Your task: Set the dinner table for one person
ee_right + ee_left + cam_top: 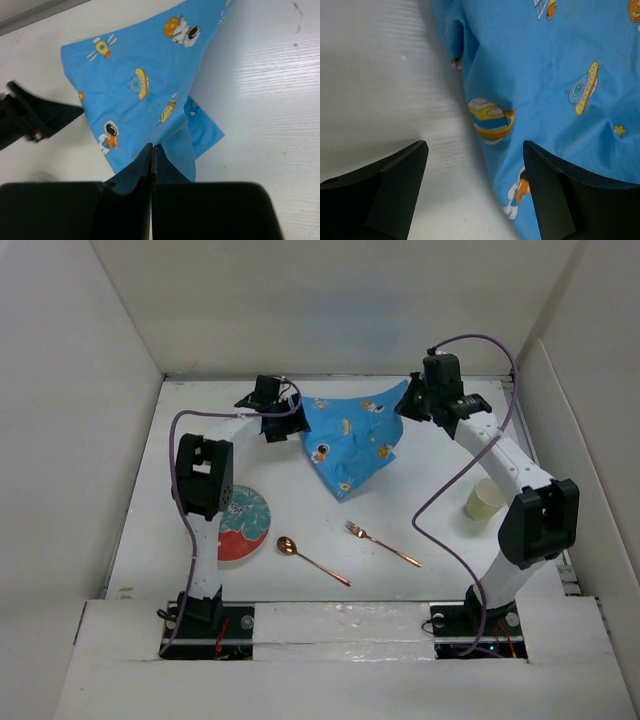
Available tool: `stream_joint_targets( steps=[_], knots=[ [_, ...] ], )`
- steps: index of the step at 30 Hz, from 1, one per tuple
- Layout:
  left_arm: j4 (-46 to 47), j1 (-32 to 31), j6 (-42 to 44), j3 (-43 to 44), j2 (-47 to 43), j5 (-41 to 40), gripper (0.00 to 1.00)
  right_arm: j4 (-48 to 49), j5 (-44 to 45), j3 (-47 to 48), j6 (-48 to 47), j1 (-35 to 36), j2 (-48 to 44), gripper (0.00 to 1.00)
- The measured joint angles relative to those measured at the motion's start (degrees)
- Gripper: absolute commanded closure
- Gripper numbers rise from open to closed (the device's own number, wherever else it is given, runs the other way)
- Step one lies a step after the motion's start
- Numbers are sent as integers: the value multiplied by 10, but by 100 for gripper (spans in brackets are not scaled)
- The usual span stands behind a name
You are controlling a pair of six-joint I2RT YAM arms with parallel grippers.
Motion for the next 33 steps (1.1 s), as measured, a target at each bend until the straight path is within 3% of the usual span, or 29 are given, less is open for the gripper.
stream_joint_targets(
  steps=[3, 5, 8, 9, 15, 20, 22, 25, 26, 27, 30, 33],
  knots=[
    [18, -1, -23, 37, 49, 39, 28, -3, -1, 7, -4, 14, -2, 100],
    [31, -2, -35, 76, 74, 57, 35, -7, -2, 16, -7, 24, -2, 100],
    [45, -2, -52, 110, 104, 75, 80, -14, -3, 34, -11, 35, -2, 100],
    [45, -1, -57, 116, 112, 76, 100, -15, -3, 41, -11, 40, -2, 100],
    [24, 2, -54, 125, 115, 56, 100, -33, -14, 93, -17, 67, -1, 100],
    [-57, 40, -35, 177, 63, 26, 100, -44, -34, 165, -24, 81, 6, 100],
    [-86, 67, -20, 255, 40, 7, 95, -43, -46, 192, -25, 79, 7, 100],
    [-86, 100, -1, 358, -11, -17, 71, -35, -64, 215, -26, 65, 7, 100],
    [-82, 107, 2, 374, -39, -21, 56, -30, -67, 216, -26, 58, 6, 100],
    [-78, 110, 7, 382, -64, -23, 49, -25, -68, 212, -26, 53, 5, 100],
    [-63, 101, 14, 412, -127, -18, 22, 14, -70, 139, -25, 31, -17, 100],
    [-70, 84, 25, 458, -123, -11, 10, 26, -71, 61, -15, 0, -19, 100]
  ],
)
